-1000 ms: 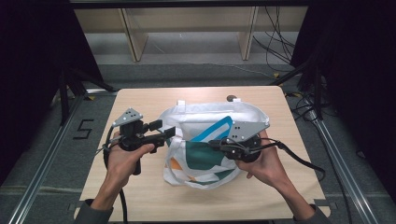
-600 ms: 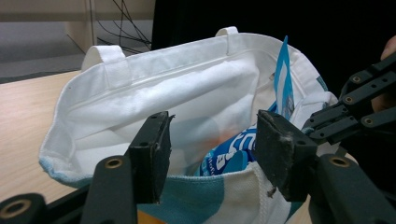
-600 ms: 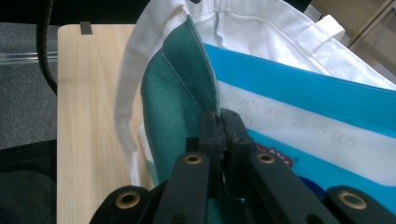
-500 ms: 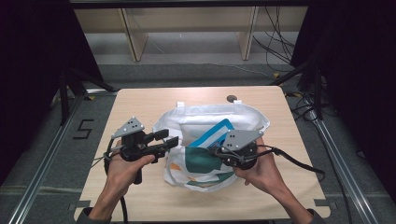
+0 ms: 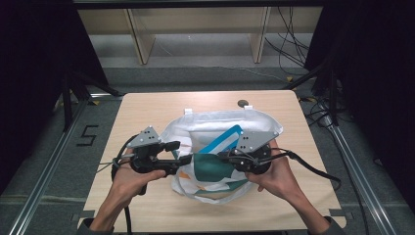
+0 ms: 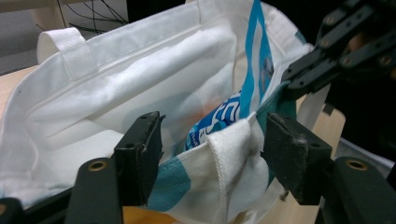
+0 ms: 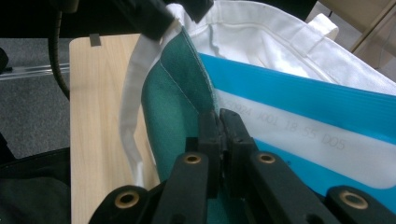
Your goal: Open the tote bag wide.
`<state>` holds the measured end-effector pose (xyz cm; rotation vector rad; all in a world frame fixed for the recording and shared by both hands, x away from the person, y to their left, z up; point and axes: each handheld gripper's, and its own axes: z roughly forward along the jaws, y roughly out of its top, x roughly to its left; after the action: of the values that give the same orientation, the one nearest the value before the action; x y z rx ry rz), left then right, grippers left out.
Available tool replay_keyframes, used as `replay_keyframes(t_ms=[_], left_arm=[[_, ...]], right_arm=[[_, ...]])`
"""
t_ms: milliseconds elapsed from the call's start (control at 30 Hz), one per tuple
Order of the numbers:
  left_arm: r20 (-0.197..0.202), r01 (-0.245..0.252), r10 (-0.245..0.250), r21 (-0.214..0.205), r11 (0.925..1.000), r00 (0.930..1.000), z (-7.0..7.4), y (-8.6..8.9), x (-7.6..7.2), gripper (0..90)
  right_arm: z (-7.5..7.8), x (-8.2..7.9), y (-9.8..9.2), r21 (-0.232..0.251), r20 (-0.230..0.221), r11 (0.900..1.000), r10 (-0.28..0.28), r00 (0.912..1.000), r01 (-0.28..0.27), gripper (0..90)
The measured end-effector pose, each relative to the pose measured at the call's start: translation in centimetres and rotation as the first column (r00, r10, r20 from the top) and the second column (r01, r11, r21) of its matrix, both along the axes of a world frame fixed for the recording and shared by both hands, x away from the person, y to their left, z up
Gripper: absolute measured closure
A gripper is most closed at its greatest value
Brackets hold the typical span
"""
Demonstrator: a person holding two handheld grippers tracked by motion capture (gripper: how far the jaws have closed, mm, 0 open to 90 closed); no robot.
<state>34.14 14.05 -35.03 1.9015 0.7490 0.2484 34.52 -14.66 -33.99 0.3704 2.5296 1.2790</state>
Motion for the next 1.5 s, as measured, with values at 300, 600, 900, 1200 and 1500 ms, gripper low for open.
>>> replay_keyframes(t_ms=[300, 600, 900, 1200, 1500], left_arm=[[0.024, 0.064, -0.066, 0.074, 0.9952, 0.9976, 0.0, -0.7, 0.0, 49.9], [0.096, 0.103, -0.115, 0.122, 0.9872, 0.9888, 0.1, -0.2, 0.0, 76.5], [0.118, 0.129, -0.147, 0.145, 0.9809, 0.9821, 0.3, -0.4, -0.2, 77.2], [0.124, 0.138, -0.156, 0.147, 0.9794, 0.9799, 0.3, -0.4, -0.2, 77.2], [0.140, 0.116, -0.131, 0.112, 0.9869, 0.9814, 0.5, 0.0, -0.4, 76.6]], right_arm=[[0.1, 0.3, -0.1, -0.004, 0.001, 1.0000, -0.009, 1.0000, 0.009, 88.7], [2.1, 1.2, -1.7, 0.081, 0.003, 0.9964, -0.027, 0.9996, 0.027, 87.0], [4.8, 6.0, -5.3, 0.101, 0.025, 0.9867, -0.131, 0.9911, 0.127, 66.9], [3.7, 9.1, -4.5, 0.052, -0.137, 0.9982, -0.021, 0.9903, 0.028, 68.7], [3.3, 9.2, -4.4, 0.063, -0.051, 0.9954, -0.069, 0.9963, 0.073, 90.0]])
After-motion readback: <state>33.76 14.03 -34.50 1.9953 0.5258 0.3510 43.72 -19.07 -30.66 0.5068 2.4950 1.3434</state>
